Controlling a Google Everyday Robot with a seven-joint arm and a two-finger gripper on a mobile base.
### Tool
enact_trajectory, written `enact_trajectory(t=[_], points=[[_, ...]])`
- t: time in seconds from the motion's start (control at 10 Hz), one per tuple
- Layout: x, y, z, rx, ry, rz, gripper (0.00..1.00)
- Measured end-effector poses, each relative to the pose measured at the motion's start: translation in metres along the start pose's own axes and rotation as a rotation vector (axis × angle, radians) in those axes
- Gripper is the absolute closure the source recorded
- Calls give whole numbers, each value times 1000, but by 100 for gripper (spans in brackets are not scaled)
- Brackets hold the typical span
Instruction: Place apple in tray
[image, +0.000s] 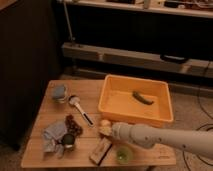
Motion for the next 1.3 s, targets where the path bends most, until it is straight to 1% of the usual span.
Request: enact_trajectory(t=[0.2, 0.3, 0.4, 0.5, 0.6, 0.7, 1.0, 1.2, 1.3], points=[[1, 1, 0, -2, 3, 0, 100], [5, 6, -2, -11, 11, -9, 100], [10, 14, -5, -20, 23, -20, 100], [14, 29, -14, -34, 40, -47, 100], [7, 43, -23, -39, 40, -77, 100], [-3, 55, -36, -40, 35, -103, 100], [-36, 100, -83, -54, 22, -184, 100], [-62, 122, -119, -51, -6, -221, 100], [-73, 125, -134, -43, -26, -231, 100]])
